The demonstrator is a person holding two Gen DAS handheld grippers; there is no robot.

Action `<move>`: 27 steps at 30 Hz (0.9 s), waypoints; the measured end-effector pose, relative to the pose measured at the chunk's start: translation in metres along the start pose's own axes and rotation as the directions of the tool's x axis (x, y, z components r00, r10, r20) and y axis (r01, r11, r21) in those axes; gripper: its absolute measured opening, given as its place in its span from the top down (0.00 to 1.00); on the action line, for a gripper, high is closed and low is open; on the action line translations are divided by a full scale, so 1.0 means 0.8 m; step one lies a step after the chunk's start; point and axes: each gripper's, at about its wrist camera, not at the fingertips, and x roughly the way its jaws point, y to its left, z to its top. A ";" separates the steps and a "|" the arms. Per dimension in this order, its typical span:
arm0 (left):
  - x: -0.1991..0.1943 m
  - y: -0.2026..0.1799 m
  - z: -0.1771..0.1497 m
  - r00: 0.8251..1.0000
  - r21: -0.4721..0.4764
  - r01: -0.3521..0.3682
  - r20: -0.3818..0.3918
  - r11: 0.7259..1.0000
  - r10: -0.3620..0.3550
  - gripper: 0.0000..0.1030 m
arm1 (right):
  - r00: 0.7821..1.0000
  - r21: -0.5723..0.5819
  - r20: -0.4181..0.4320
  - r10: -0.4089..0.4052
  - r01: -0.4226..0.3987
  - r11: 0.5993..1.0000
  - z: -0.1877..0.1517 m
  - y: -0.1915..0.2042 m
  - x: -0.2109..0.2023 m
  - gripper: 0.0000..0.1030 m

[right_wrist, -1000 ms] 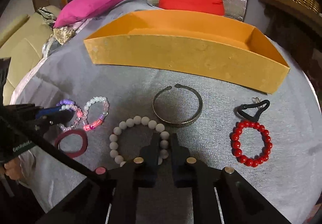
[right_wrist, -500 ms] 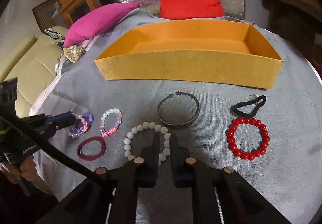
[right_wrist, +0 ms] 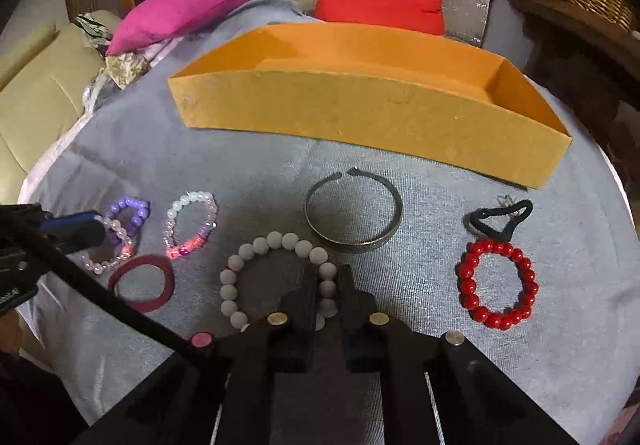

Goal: Organize jewelry
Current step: 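Carry both bracelets into the orange box and open both tools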

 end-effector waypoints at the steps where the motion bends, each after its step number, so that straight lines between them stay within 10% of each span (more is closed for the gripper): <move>1: -0.002 0.002 0.000 1.000 -0.006 0.003 0.005 1.000 -0.003 0.93 | 1.000 -0.004 0.019 0.005 -0.004 1.000 0.000 0.000 -0.005 0.90; 17: -0.045 -0.005 0.076 0.975 -0.065 0.134 0.185 0.989 -0.120 0.93 | 0.943 0.127 0.316 0.105 -0.151 0.980 0.039 -0.050 -0.101 0.90; 27: 0.010 0.019 0.185 0.961 -0.158 0.010 0.273 0.987 0.034 0.93 | 0.905 0.278 0.426 0.004 -0.135 0.951 0.133 -0.102 -0.087 0.90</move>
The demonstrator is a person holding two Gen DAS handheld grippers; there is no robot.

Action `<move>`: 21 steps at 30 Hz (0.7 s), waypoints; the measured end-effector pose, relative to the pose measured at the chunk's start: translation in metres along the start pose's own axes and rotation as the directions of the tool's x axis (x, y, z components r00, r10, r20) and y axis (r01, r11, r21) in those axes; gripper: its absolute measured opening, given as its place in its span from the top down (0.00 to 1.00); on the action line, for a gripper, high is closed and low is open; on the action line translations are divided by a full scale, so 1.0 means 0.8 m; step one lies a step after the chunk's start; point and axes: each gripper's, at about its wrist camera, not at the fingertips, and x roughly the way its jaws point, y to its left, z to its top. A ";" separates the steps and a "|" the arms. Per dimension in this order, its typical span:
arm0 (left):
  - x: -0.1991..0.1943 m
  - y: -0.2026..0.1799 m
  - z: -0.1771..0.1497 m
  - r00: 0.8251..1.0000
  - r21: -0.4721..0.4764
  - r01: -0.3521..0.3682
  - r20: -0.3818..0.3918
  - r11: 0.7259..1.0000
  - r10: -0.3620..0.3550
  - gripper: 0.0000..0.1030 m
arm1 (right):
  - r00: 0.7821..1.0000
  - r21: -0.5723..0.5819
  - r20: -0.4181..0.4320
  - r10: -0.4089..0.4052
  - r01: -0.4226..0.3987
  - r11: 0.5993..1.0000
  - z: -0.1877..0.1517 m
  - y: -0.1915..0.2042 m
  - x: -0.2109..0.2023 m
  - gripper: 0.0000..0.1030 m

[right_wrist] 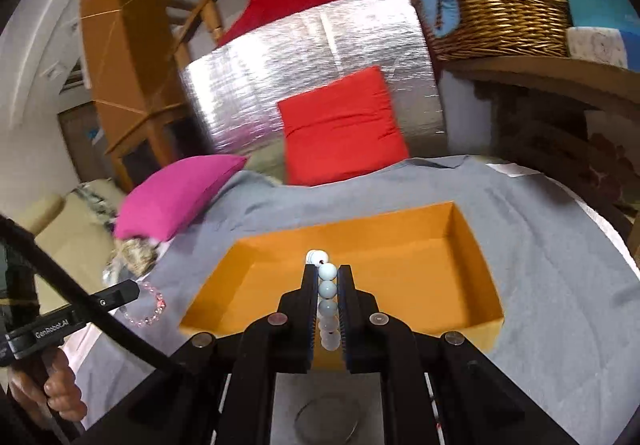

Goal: Organize jewelry
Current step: 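Carry both bracelets into the orange box and open both tools, then withdraw both tools from the box toward the remaining bracelets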

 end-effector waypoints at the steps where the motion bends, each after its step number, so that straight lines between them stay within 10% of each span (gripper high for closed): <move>1: 0.017 0.002 -0.001 1.000 -0.013 -0.012 -0.017 1.000 0.012 0.93 | 1.000 0.008 -0.007 -0.008 0.008 1.000 0.002 -0.004 0.009 0.90; 17: 0.118 -0.006 -0.042 0.955 0.000 -0.208 -0.215 0.978 0.203 0.90 | 0.975 0.100 -0.215 -0.057 0.080 0.992 -0.029 -0.063 0.103 0.88; 21: 0.100 -0.014 -0.043 0.943 0.030 -0.264 -0.202 0.964 0.264 0.49 | 0.980 0.112 -0.193 -0.052 0.074 0.991 -0.024 -0.068 0.088 0.78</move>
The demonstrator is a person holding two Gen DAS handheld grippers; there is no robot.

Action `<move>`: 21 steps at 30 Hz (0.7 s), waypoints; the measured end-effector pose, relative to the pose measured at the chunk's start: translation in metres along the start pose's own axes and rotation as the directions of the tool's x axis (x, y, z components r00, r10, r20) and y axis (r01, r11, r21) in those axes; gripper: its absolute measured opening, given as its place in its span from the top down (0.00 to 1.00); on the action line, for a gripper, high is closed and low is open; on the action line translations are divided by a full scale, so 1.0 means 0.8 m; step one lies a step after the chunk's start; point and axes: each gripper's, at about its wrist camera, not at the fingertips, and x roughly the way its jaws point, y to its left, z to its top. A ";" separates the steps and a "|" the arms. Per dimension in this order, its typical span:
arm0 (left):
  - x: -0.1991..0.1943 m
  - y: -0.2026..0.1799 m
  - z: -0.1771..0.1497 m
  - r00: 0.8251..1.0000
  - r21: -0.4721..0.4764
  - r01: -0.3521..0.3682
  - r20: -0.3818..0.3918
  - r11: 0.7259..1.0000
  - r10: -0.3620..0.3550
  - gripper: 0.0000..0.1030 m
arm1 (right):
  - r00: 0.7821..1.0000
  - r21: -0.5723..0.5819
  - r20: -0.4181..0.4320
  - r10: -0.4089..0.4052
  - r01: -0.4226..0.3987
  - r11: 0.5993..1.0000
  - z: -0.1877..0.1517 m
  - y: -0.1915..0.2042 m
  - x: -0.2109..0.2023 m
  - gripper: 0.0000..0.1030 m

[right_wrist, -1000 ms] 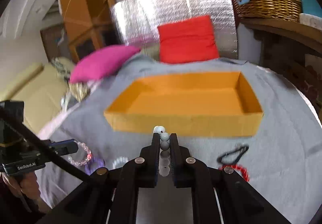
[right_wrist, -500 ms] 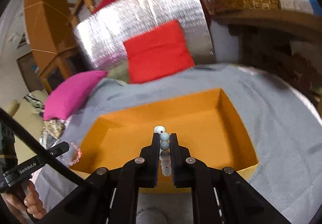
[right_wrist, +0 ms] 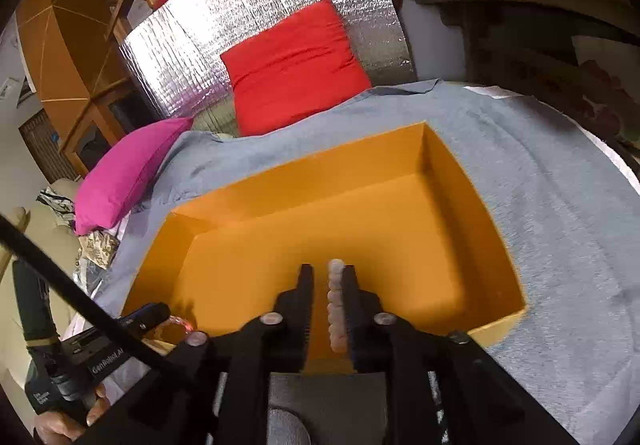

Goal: Organize jewelry
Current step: 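Withdraw both tools from the box toward the remaining bracelets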

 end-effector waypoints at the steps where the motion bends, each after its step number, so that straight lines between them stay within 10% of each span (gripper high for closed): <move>1: -0.008 0.000 0.000 1.000 0.005 -0.021 0.009 1.000 0.021 0.48 | 1.000 0.002 0.009 0.000 0.000 1.000 0.001 0.000 -0.005 0.73; 11: -0.154 0.030 -0.025 0.970 -0.001 -0.140 0.198 0.990 0.138 0.30 | 0.988 -0.020 0.152 0.027 -0.024 1.000 -0.006 -0.018 -0.127 0.67; 14: -0.181 0.036 -0.050 0.966 -0.022 -0.151 0.206 0.988 0.153 0.29 | 0.985 0.014 0.170 0.025 -0.028 1.000 -0.023 -0.033 -0.164 0.48; 21: -0.182 0.022 -0.123 0.979 -0.030 -0.128 0.155 0.991 0.131 0.27 | 0.991 0.029 0.132 -0.023 0.019 0.999 -0.061 -0.049 -0.223 0.47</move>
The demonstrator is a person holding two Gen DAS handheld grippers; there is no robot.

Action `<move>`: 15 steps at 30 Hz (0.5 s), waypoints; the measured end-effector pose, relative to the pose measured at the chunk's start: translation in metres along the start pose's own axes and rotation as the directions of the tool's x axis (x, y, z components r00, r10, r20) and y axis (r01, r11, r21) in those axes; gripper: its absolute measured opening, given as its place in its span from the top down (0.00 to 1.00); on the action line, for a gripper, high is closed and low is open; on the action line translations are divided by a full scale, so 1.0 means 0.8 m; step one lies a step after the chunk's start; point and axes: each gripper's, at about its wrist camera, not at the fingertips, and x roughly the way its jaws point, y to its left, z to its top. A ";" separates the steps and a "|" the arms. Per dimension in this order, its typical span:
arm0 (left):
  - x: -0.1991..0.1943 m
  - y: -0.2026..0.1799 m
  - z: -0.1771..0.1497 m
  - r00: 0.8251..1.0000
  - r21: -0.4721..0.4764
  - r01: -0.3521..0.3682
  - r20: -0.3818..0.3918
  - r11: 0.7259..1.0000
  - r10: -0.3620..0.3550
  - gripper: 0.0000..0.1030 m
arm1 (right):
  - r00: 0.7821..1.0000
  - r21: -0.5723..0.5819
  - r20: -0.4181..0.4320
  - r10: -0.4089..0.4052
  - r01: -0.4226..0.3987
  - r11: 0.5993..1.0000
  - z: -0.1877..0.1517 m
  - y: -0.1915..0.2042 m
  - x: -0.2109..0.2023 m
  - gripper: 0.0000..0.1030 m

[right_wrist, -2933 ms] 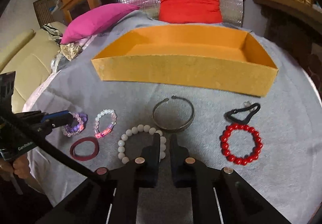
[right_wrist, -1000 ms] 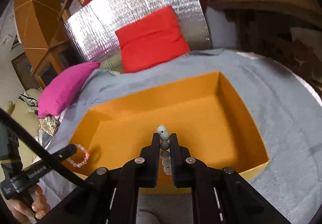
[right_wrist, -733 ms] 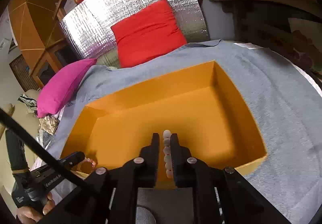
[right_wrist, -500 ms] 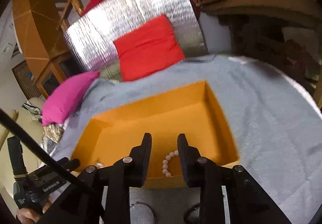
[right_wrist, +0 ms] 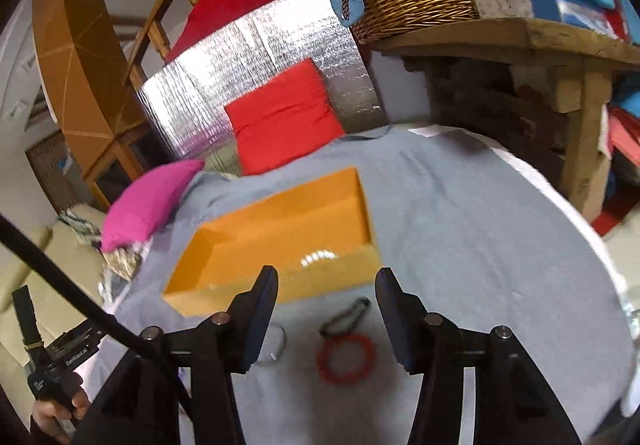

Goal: Organize jewelry
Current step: 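Withdraw both tools from the box toward the remaining bracelets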

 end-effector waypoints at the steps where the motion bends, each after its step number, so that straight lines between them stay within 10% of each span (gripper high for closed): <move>1: 0.010 -0.007 -0.011 0.999 0.015 0.005 -0.036 1.000 -0.005 0.27 | 1.000 0.005 -0.007 0.001 -0.001 1.000 -0.003 -0.002 -0.003 0.47; 7: 0.050 -0.027 -0.019 0.993 0.121 0.036 -0.114 0.992 -0.023 0.27 | 0.980 0.105 -0.198 0.018 0.003 0.994 -0.040 -0.028 0.051 0.48; 15: 0.076 -0.010 -0.020 0.986 0.103 0.044 -0.167 0.994 -0.026 0.27 | 0.966 0.132 -0.239 0.094 -0.064 0.989 -0.041 -0.025 0.086 0.48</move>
